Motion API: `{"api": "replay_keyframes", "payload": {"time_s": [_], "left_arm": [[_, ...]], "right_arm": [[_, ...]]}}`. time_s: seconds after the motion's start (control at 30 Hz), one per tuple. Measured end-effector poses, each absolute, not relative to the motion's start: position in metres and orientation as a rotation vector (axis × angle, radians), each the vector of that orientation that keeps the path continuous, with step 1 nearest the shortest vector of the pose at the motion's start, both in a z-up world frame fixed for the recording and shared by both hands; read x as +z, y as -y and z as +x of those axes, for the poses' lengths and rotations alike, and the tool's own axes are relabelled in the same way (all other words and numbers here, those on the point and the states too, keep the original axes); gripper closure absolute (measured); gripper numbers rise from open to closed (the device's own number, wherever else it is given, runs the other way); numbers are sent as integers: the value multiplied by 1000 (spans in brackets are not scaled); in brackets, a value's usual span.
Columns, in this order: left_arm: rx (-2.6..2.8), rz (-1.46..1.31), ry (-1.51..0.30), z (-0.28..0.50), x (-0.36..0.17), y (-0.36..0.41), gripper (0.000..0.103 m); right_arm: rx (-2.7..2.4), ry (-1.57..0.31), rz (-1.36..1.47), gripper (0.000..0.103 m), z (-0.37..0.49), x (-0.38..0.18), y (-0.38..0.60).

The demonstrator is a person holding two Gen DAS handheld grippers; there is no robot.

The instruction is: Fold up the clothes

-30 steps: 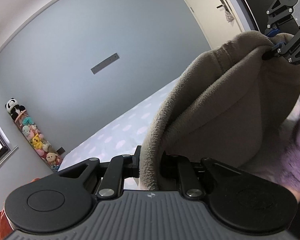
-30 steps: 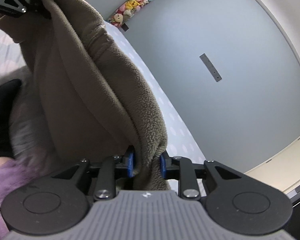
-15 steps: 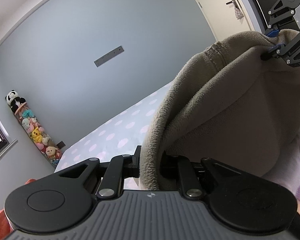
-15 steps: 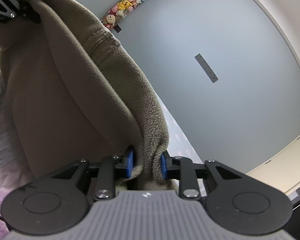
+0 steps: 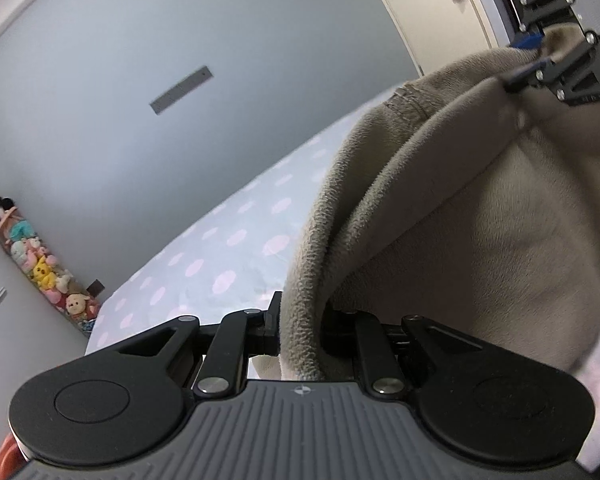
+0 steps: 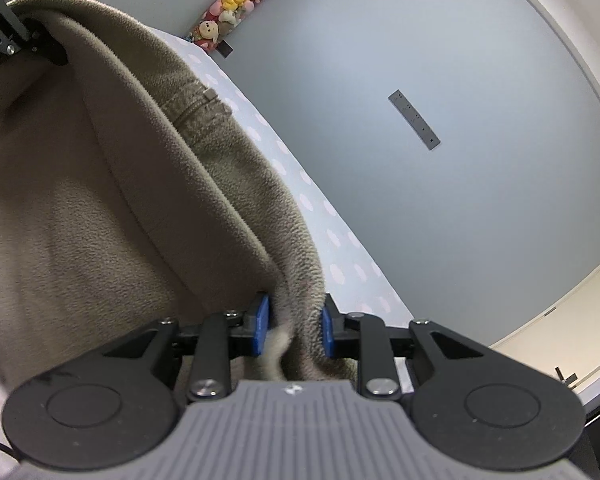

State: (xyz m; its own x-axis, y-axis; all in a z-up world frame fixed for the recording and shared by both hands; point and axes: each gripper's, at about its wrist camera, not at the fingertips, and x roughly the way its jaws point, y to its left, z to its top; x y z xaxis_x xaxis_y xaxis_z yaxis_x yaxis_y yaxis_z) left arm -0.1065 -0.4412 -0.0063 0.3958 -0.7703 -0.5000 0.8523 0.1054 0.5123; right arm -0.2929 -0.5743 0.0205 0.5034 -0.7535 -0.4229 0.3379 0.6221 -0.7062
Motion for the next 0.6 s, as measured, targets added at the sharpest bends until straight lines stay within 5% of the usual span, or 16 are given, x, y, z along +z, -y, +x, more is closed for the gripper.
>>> {"api": "replay_keyframes", "payload": {"time_s": [0.23,0.47,0.6], "left_arm": [[-1212,909,-227,-63,-43,512,90],[-1260,880,-409,-24,-92,555,88],[-1253,874,-427,-17,-101,557,68]], "right_arm": [[-717,-808,-500,97,-250,-4,654],[-705,-877,-327,97,-233,-48,753],[-714,-896,-307,95,-213,-72,765]]}}
